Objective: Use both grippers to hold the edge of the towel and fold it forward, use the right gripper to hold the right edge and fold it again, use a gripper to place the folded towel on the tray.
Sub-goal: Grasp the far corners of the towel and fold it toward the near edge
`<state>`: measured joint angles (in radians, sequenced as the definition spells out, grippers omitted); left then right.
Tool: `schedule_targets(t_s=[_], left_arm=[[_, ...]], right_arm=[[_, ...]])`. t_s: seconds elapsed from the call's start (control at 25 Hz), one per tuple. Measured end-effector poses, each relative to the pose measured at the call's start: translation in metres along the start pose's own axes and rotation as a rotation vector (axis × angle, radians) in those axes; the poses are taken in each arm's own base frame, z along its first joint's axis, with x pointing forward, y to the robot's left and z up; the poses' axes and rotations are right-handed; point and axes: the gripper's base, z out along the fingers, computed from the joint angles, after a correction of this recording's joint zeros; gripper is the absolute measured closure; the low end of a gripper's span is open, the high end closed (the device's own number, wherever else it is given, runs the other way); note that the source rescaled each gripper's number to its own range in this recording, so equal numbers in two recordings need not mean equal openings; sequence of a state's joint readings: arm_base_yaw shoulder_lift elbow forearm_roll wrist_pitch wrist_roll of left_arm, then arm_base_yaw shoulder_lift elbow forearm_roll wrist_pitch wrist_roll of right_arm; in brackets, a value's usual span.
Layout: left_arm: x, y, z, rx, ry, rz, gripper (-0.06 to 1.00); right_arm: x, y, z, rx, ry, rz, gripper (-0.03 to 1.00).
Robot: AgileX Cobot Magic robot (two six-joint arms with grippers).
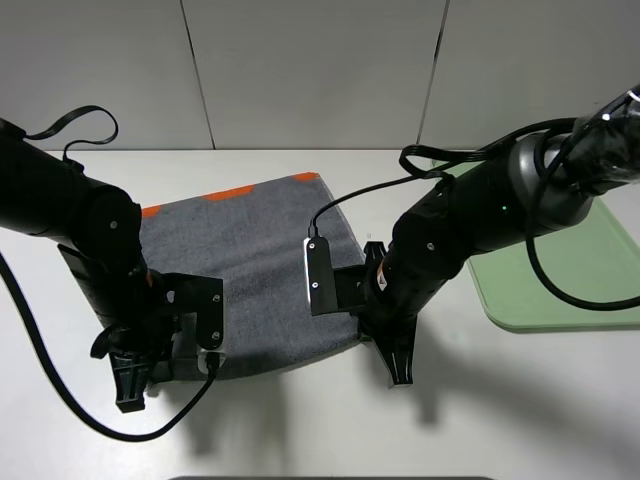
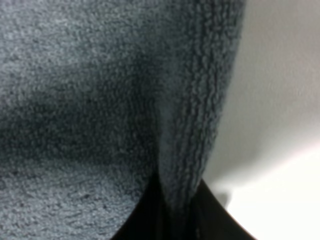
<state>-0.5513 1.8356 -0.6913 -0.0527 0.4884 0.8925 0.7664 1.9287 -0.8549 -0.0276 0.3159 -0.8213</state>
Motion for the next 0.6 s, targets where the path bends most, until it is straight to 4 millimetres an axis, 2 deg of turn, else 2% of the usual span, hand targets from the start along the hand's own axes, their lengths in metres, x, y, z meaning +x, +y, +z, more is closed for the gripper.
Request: schedule_targets(t_s=[0.44, 0.6], left_arm=[[-0.0001, 0.0, -0.0008, -0.003, -0.003, 0.0, 0.94], [0.0006, -0.0013, -0.007, -0.012, -0.013, 0.001, 0.94]], right_arm=[[0.0003, 0.0005, -0.0004, -0.005, 0.003, 0.006, 0.97], [0.0005, 0.0005, -0.0084, -0.011, 0.009, 0.009, 0.97]])
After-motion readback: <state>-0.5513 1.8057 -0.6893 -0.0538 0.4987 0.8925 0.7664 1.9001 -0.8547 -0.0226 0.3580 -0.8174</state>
